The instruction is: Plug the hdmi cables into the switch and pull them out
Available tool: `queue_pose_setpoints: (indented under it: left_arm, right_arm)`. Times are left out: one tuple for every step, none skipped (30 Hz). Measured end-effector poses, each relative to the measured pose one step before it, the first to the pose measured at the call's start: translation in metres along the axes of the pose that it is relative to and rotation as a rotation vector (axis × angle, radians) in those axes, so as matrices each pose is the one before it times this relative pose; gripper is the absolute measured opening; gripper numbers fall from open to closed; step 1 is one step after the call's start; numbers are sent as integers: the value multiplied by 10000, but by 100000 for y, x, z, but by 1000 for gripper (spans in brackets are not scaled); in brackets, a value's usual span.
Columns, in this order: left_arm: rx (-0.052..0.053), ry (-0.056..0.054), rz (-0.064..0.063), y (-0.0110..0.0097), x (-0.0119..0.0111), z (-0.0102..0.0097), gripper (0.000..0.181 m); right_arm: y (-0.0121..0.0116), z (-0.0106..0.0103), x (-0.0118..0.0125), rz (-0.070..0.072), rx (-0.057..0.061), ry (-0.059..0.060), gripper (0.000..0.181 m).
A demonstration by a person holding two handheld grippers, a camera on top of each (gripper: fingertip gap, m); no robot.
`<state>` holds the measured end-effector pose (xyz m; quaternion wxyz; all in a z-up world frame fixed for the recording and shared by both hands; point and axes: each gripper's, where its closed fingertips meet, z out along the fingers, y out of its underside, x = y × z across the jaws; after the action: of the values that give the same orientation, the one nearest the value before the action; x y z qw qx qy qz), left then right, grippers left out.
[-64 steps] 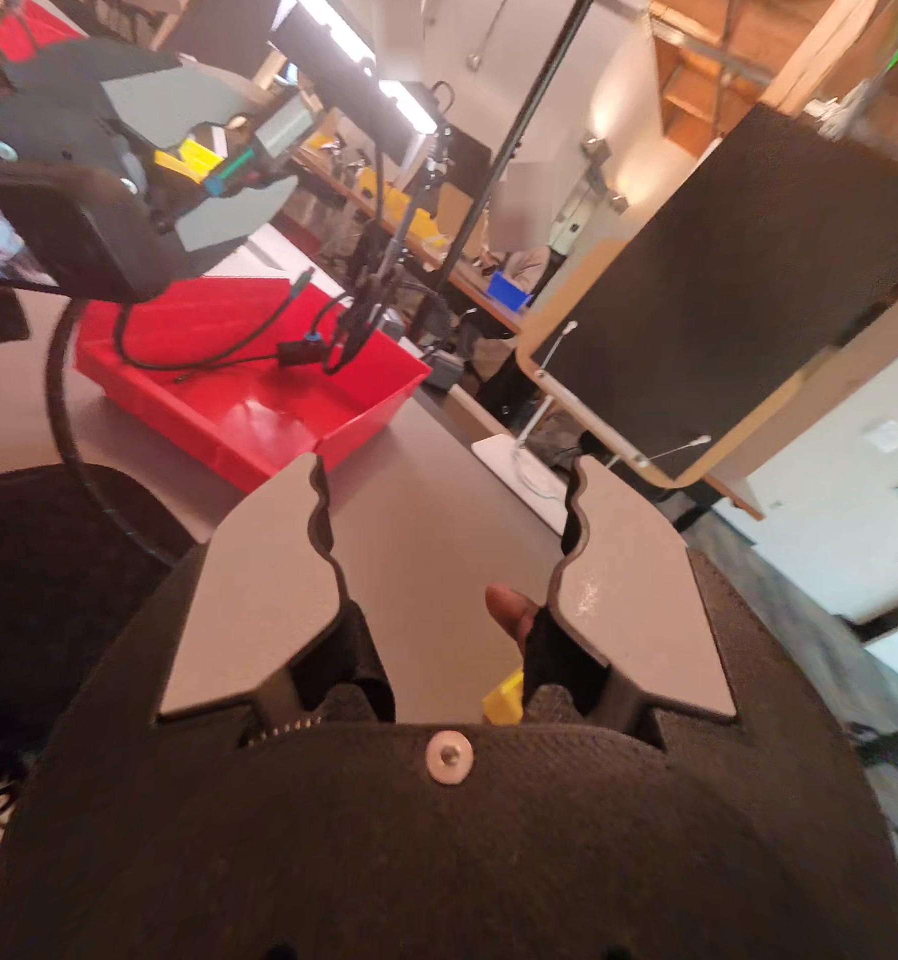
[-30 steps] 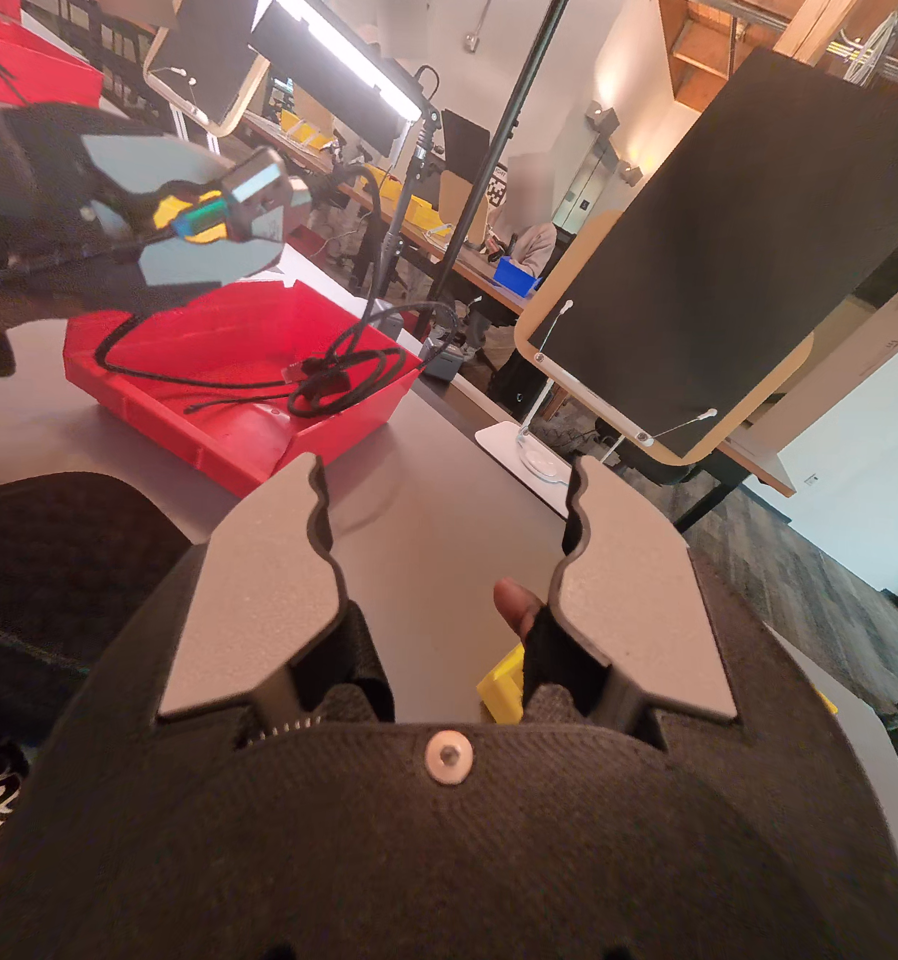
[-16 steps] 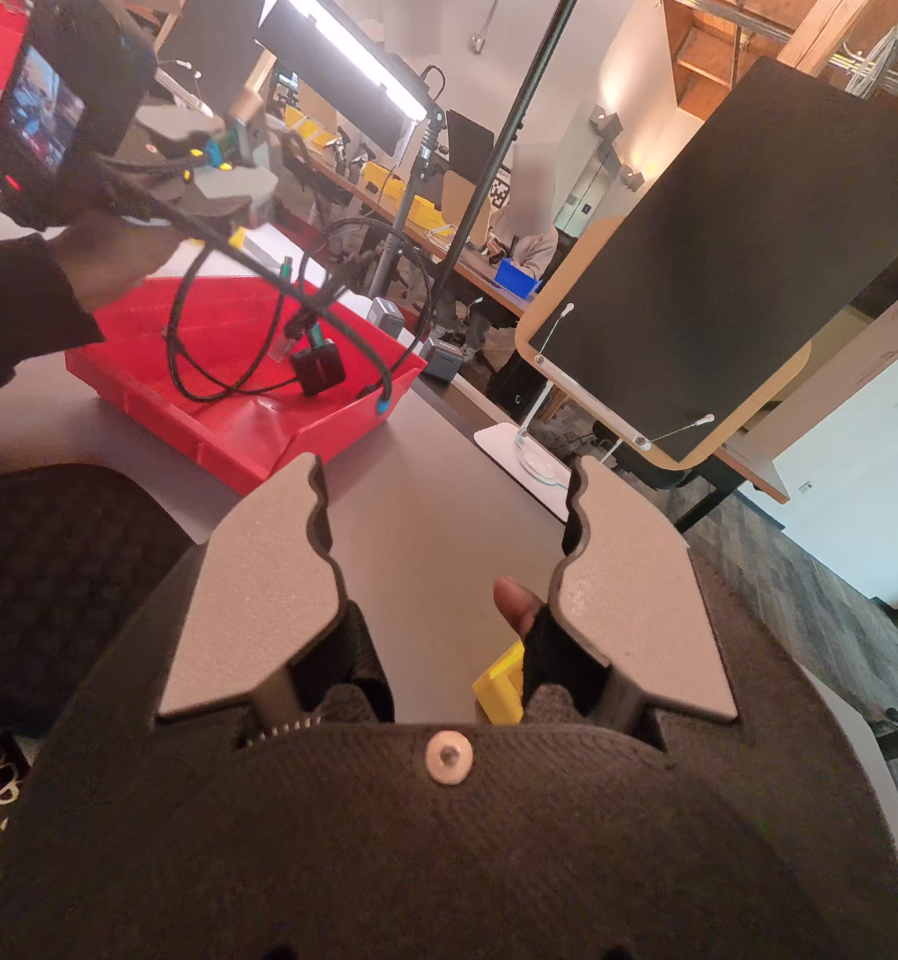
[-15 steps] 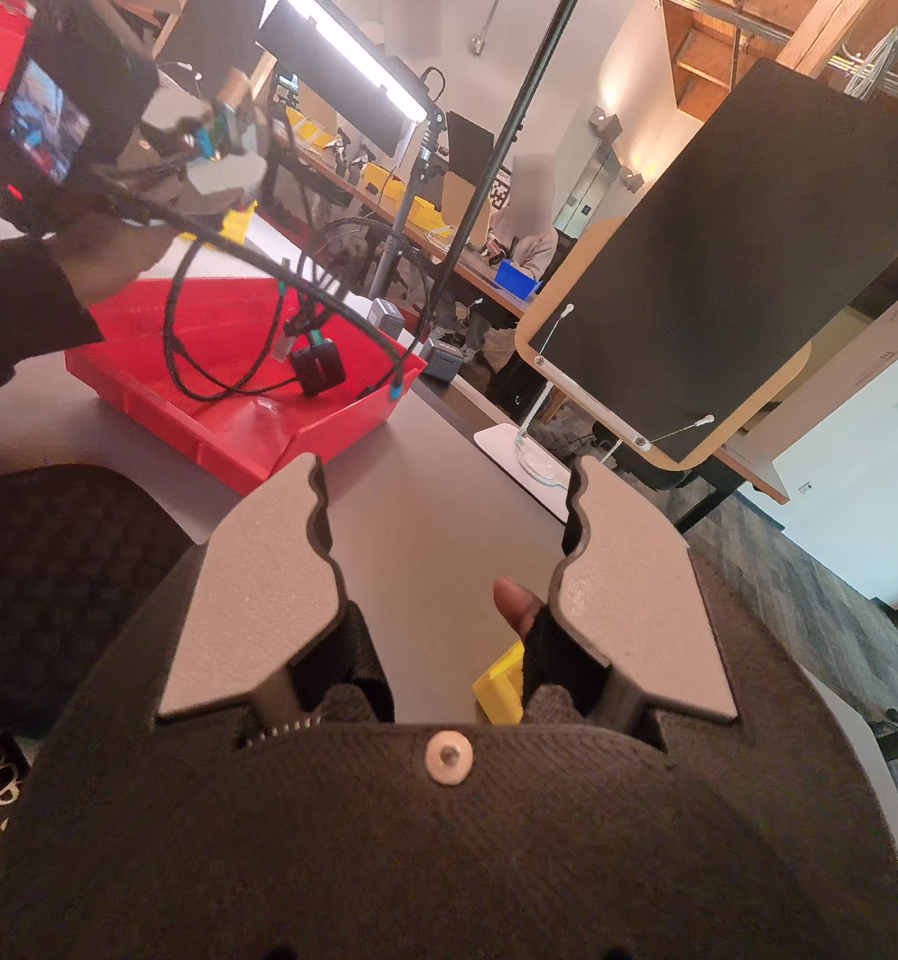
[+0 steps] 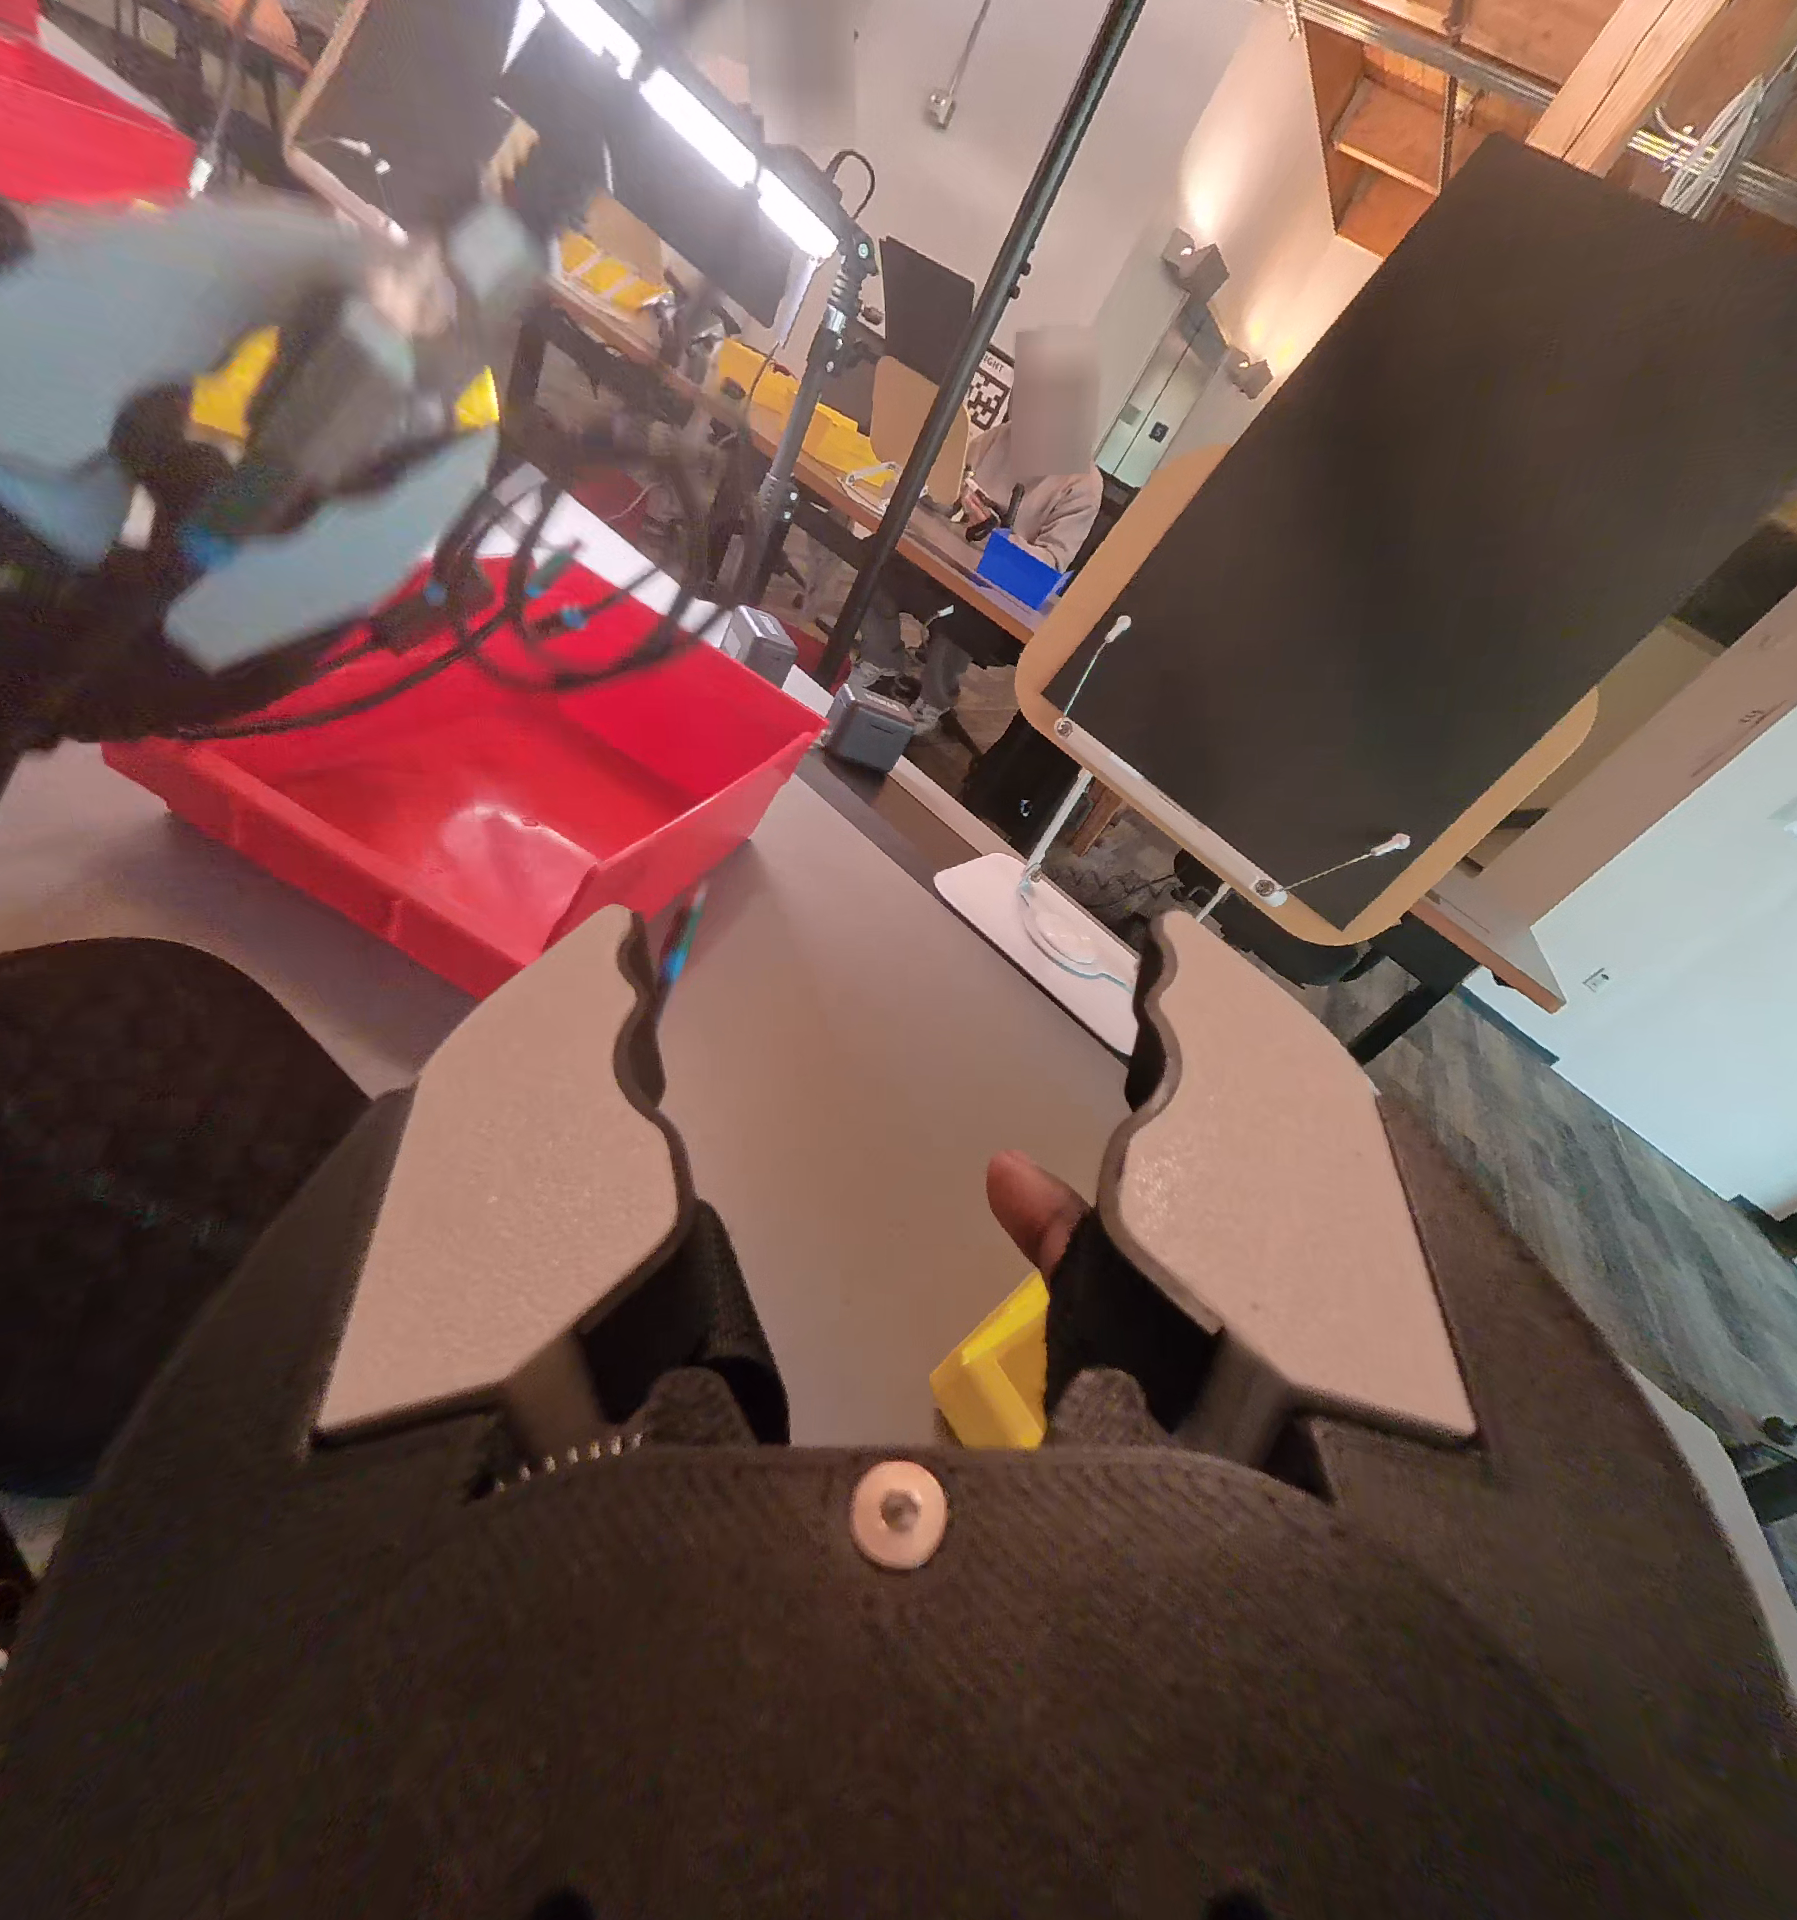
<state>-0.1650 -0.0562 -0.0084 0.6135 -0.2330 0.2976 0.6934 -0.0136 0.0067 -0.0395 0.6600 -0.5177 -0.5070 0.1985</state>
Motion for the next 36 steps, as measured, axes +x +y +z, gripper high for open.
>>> queue_pose_setpoints:
  left_arm:
    - [239, 707, -622, -1303, 1311, -947, 31]
    - [-47, 636, -559, -396, 1274, -710, 31]
    - [-308, 630, -765, 487, 1121, -357, 31]
    - [-495, 557, -1077, 1188, 836, -92, 31]
    - [-597, 276, -1057, 1629, 231, 143, 31]
    - [-693, 176, -816, 1825, -224, 441, 31]
    - [-729, 181, -794, 1715, -458, 682, 31]
    - [-646, 188, -772, 1442, -516, 727, 31]
    - [-570, 153, -649, 1225, -530, 788, 31]
    - [-602, 135, -555, 1177, -488, 855, 31]
    - [-656, 141, -533, 1178, -417, 862, 31]
    - [-646, 199, -607, 1169, -344, 845, 31]
    - [-565, 322, -523, 1062, -212, 866, 31]
    - [-731, 510, -438, 1217, -13, 940, 31]
    - [-854, 625, -223, 1288, 109, 952, 31]
    - [-825, 536, 103, 1156, 95, 944, 31]
    - [-752, 346, 489, 1036, -9, 939, 31]
    - [-580, 67, 721, 734, -191, 872, 31]
    - [-384, -176, 769, 261, -228, 670, 31]
    - [-396, -243, 821, 82, -127, 487, 31]
    - [-422, -390, 784, 42, -234, 346, 31]
    - [-371, -583, 673, -44, -500, 211, 31]
    - [-213, -701, 459, -139, -717, 114, 31]
    - [3, -798, 208, -283, -958, -61, 31]
    - [167, -925, 119, -382, -1199, -250, 31]
    - [348, -998, 36, -570, -1346, -408, 31]
    - [552, -1035, -185, -784, -1512, -640, 31]
    - [730, -1132, -321, -910, -1738, -947, 31]
    - [771, -1168, -308, -982, -1925, -1168, 31]
    - [755, -1104, -250, -1180, -2027, -1120, 31]
    - [749, -992, -231, -1258, -2086, -936, 31]
    - [709, -911, -240, -1239, -2156, -680, 31]
    - [601, -727, -272, -1117, -2052, -354, 31]
    - [513, -493, -301, -957, -1878, -51, 31]
    - [262, -470, -459, -739, -1954, -5, 31]
    - [166, -248, -591, -856, -1808, 112, 31]
  right_arm:
    - [37, -7, 128, -1, -1, 30, 89]
    - [9, -30, 106, 6, -1, 24, 89]
    - [-13, -54, 58, 3, 11, 17, 89]
    - [-64, -60, 12, -3, 26, 8, 89]
    - [-80, -66, -29, -13, 31, 2, 89]
    - [-85, -48, -42, -25, 26, 1, 89]
    - [-63, -23, -54, -39, 23, 4, 89]
    - [-45, 1, -41, -46, 18, 8, 89]
    - [-1, 41, -10, -35, -4, 11, 89]
    - [40, 47, 8, -14, -23, 13, 89]
    - [55, 37, 3, 0, -25, -2, 89]
    - [53, 24, 19, 6, -14, -2, 90]
    - [23, -1, 20, -5, -3, 1, 90]
    - [14, -15, 45, -3, -4, 21, 90]
    - [-19, -36, 47, 2, 11, 14, 90]
    - [-61, -40, 3, 10, 32, -11, 90]
    - [-78, -51, -14, 16, 37, -21, 90]
    - [-60, -62, -5, 10, 33, -17, 90]
    - [-44, -55, 44, 6, 17, 6, 89]
    - [-34, -31, 78, 7, 12, 27, 89]
    - [-41, -21, 80, 13, 20, 26, 89]
    - [-1, 18, 48, 13, 5, 4, 89]
    - [61, 28, 32, 7, -21, -6, 89]
    - [92, 36, 37, -2, -35, 6, 89]
    - [93, 36, 34, -10, -40, 9, 89]
    - [59, 23, 47, -6, -27, 13, 90]
    - [20, 3, 61, 3, 1, 18, 90]
    - [1, -19, 79, 11, 8, 20, 90]
    - [4, -4, 76, 15, -2, 16, 90]
    - [14, -11, 85, 13, -1, 22, 90]
    - [-4, -6, 97, 14, 6, 29, 90]
    - [12, -5, 53, 14, 2, 12, 89]
    - [11, -12, 23, 8, -6, 0, 90]
    - [12, 0, 5, 0, -6, -2, 90]
    - [19, 9, -20, -13, -12, -12, 90]
    - [46, 1, 9, -29, -24, -14, 90]
